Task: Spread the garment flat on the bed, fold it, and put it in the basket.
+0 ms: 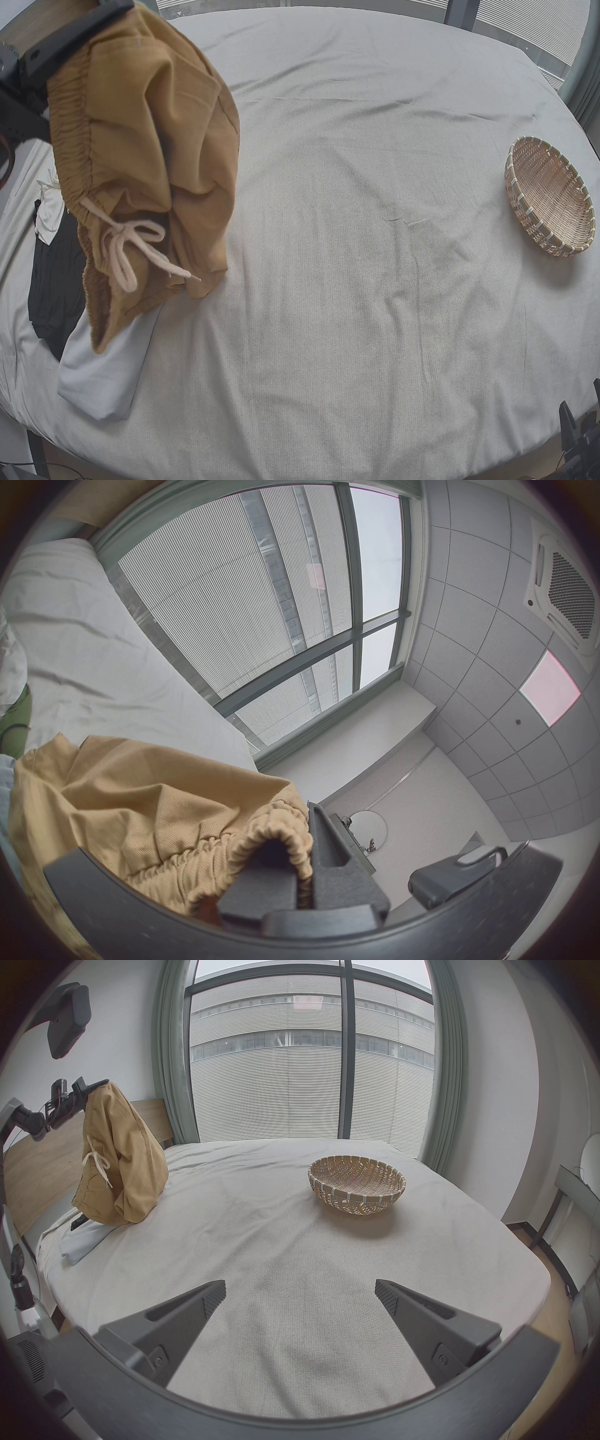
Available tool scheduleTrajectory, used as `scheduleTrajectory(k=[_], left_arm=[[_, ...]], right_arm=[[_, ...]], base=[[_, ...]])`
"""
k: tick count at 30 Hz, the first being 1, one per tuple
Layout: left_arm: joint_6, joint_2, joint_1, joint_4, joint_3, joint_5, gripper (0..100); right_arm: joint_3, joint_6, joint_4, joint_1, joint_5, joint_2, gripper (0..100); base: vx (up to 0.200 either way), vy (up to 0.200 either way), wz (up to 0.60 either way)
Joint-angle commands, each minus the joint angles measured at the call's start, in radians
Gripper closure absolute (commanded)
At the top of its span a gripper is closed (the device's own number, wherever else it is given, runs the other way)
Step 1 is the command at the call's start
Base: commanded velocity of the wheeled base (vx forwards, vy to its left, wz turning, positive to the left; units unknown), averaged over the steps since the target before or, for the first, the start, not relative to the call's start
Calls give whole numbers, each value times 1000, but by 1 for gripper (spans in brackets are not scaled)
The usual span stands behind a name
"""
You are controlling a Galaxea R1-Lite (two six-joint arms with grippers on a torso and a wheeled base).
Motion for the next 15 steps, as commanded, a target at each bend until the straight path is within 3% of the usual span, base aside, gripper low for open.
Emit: scheduleTrajectory(k=[1,3,4,15], left_arm=[[0,81,-113,78,-150,90,100],[1,83,-116,79,-153,91,100],[1,113,-189,87,-189,125,100],[98,130,-391,133,-251,168,100]], right_arm=[[18,0,0,0,1,-13,0],[18,0,0,0,1,-13,0],[18,0,0,0,1,-13,0],[18,0,0,1,1,-15,0]], base=[[0,0,0],[0,0,0],[0,0,0],[0,0,0]])
